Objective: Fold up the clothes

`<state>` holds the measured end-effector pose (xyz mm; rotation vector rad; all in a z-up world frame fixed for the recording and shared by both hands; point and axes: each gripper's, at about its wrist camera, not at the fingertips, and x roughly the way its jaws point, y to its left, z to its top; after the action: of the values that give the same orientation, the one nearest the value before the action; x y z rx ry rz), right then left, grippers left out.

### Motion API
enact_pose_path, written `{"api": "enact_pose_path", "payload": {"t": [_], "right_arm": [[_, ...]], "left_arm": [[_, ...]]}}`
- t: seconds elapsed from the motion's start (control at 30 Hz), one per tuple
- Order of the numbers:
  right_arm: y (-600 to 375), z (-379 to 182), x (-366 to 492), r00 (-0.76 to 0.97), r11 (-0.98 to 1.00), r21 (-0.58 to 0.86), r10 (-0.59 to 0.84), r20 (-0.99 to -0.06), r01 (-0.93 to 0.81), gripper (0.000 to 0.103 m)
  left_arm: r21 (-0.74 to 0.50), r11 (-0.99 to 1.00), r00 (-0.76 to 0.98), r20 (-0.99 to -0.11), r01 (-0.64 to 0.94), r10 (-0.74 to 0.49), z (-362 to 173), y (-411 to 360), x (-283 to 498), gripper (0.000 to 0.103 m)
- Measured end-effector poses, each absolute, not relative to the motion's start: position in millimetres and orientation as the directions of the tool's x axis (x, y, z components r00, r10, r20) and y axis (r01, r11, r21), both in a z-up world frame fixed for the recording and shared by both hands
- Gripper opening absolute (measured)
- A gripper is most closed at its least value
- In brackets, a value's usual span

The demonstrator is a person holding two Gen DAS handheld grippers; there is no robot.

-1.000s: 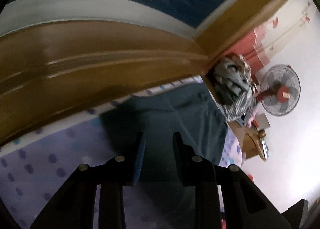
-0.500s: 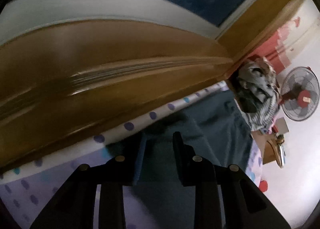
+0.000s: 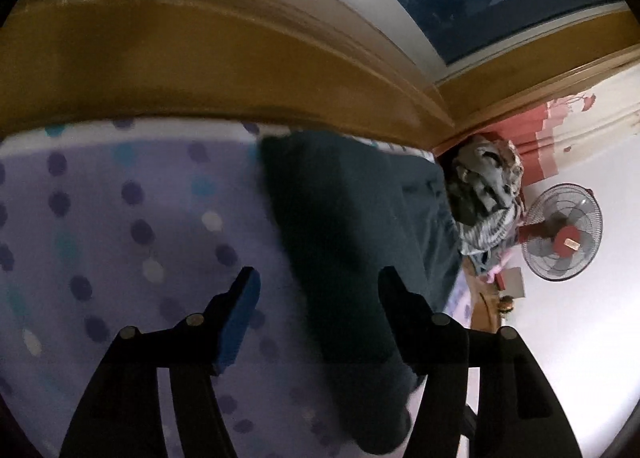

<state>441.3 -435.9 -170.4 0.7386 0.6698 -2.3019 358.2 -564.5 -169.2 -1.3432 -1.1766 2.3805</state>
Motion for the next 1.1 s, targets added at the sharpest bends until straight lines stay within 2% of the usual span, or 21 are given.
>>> {"api": "enact_pose_path", "payload": {"t": [0.1,0.47,0.6,1.0,1.1], "right_arm": [[-438,-174,432,-0.659,-0.700,-0.265,-0.377,-0.651,0.663,0.071],[-438,-202,413,-0.595,-0.724,-0.205,-0.333,-0.732,0.658,0.071],[-437,-206,410,-0.605,-0.726,-0.230,-0.306,-0.735,0.648,0.061],[-431,-199,405,-0.571,-0.713,-0.200,-0.326,-0.753,0.672,0.047],[-423,-194,393,-0.524,-0.705,-0.134,-0.371,-0.767,0.696,0.041]], "left_arm": [[-0.705,-0.680,-0.573,-0.647,0.201,0.502,-167,-554,357,0.063],[-0.597,-0.783,-0.555,-0.716,0.172,0.423,-162,-536,345,0.063],[-0.600,-0.784,-0.551,-0.714,0.163,0.432,-163,-540,337,0.063],[-0.590,-0.788,-0.567,-0.716,0.177,0.408,-167,-535,331,0.064],[-0.590,-0.787,-0.571,-0.715,0.182,0.404,-165,-534,331,0.057]]}}
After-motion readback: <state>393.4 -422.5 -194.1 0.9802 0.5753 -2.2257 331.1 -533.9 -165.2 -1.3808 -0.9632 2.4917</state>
